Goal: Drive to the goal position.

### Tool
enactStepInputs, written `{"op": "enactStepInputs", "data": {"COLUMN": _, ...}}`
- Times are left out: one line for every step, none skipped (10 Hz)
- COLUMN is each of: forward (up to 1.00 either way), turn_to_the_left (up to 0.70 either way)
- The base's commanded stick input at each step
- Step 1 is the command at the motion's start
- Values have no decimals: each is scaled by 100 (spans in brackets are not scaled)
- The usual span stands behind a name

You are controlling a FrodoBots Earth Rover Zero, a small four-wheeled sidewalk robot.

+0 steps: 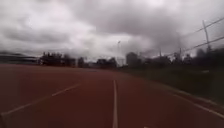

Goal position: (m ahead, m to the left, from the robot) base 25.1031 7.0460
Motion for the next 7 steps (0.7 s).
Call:
{"op": "enactStepInputs", "data": {"forward": 70, "turn_to_the_left": 0}}
{"op": "enactStepInputs", "data": {"forward": 70, "turn_to_the_left": 0}}
{"op": "enactStepInputs", "data": {"forward": 70, "turn_to_the_left": 0}}
{"op": "enactStepInputs", "data": {"forward": 70, "turn_to_the_left": 0}}
{"op": "enactStepInputs", "data": {"forward": 70, "turn_to_the_left": 0}}
{"op": "enactStepInputs", "data": {"forward": 70, "turn_to_the_left": 0}}
{"op": "enactStepInputs", "data": {"forward": 70, "turn_to_the_left": 0}}
